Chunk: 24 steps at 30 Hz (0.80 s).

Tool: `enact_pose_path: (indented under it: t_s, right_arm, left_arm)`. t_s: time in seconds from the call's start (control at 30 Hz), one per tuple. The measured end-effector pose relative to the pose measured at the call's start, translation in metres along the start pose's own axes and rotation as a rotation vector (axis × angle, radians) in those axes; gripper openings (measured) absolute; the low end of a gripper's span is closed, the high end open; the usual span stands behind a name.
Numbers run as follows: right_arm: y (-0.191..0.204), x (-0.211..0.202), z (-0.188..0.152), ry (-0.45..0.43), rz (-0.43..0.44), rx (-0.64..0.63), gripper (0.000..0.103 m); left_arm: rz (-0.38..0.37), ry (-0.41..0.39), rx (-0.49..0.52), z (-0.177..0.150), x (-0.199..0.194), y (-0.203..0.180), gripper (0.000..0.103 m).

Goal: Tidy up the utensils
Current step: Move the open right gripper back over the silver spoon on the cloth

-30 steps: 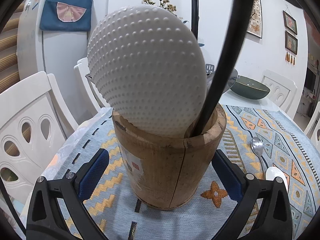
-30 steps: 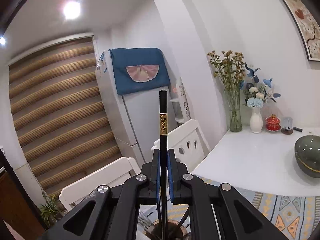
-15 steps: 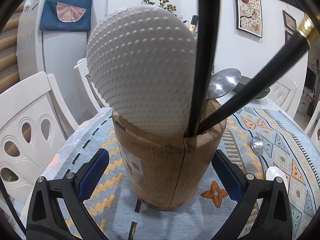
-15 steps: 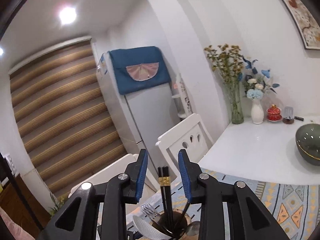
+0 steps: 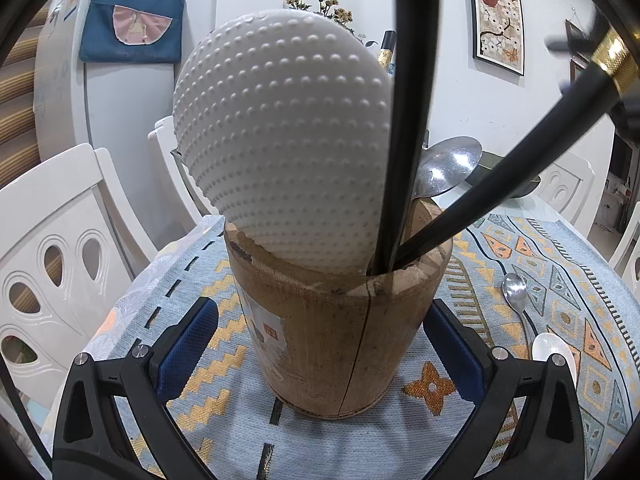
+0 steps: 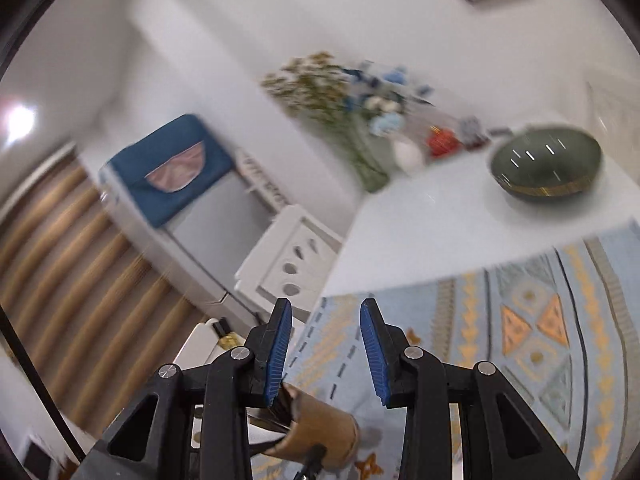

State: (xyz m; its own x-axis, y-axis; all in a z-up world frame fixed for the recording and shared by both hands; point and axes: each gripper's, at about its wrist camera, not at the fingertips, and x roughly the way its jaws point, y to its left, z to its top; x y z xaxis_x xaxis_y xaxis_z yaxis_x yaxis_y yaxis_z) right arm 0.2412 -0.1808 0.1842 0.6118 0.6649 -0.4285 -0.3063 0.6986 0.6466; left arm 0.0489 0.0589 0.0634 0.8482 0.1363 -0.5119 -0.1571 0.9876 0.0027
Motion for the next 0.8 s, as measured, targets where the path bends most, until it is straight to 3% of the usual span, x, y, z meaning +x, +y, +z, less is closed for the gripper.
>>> enact_pose_path:
  t_s: [0.33,0.63,0.8]
  right_arm:
    - [-0.078,0.018,-0.039,0.266,-0.131,0.246,0.034]
    - [-0.102,0.09,-0.07,0.515,-0.403,0.002,0.034]
    - [-0.104,0.121,-0.079,0.586,-0.476,-0.119,0.034]
  left_arm:
    - [-0.001,0.001,0.0,0.0,0.0,0.0,0.103]
    - [-0.011,0.012,-0.008,-0.001,0.0,0.001,0.103]
    - [-0.018,0.025,-0.011,-0.001,0.003,0.002,0.103]
